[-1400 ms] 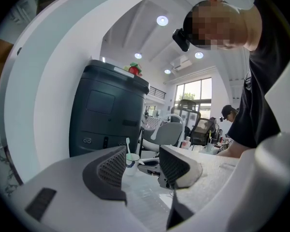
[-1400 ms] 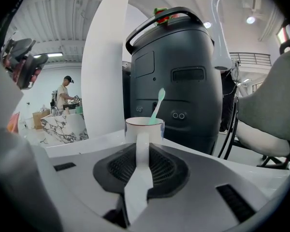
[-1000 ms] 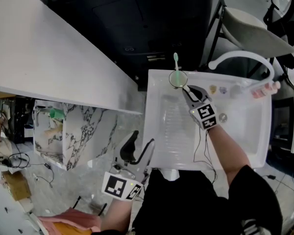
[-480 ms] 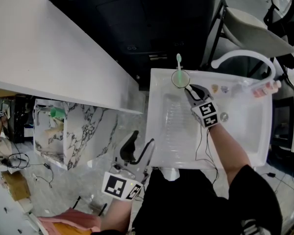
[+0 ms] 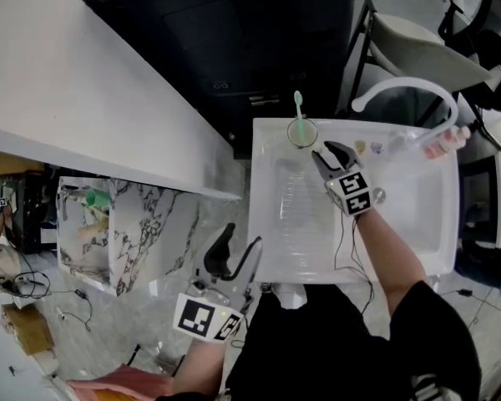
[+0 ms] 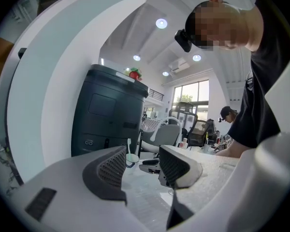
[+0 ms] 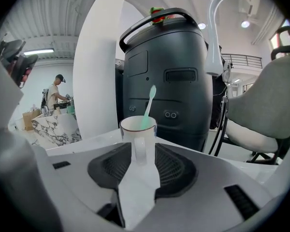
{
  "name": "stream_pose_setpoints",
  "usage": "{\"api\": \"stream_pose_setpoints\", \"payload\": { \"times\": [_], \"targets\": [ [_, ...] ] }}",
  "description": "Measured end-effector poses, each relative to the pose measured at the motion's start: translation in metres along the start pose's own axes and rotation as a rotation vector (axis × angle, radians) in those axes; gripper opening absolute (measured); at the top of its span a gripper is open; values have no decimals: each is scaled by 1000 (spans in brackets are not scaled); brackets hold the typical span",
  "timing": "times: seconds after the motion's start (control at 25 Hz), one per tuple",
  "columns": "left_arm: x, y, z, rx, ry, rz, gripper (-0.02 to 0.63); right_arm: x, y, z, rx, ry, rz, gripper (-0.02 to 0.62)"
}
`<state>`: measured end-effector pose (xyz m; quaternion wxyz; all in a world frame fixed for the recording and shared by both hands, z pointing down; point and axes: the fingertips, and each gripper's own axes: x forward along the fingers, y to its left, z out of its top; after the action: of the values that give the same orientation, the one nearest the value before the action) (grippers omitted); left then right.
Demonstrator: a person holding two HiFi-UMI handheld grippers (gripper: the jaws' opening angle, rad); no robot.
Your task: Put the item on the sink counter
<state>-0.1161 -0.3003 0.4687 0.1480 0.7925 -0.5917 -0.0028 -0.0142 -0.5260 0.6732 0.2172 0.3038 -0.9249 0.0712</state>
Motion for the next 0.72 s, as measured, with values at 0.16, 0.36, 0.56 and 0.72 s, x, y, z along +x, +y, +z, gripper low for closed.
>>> {"api": "stream_pose_setpoints", "payload": {
  "times": [0.16,0.36,0.56,0.72],
  "targets": [
    [-4,-6,2,5,-6,-32,196,-20,3,13,-9,-25,-24,155],
    [-16,-11,9,12,-30,-75,196,-56,17,52,-9,-111,-51,155],
    [-34,-16,20,19,-66,-117,196,-101,52,98,-5,-213,-62,158],
    [-51,-21,28,28,-86,-150,196,-139,84,126,3,-267,-78,161]
  ]
}}
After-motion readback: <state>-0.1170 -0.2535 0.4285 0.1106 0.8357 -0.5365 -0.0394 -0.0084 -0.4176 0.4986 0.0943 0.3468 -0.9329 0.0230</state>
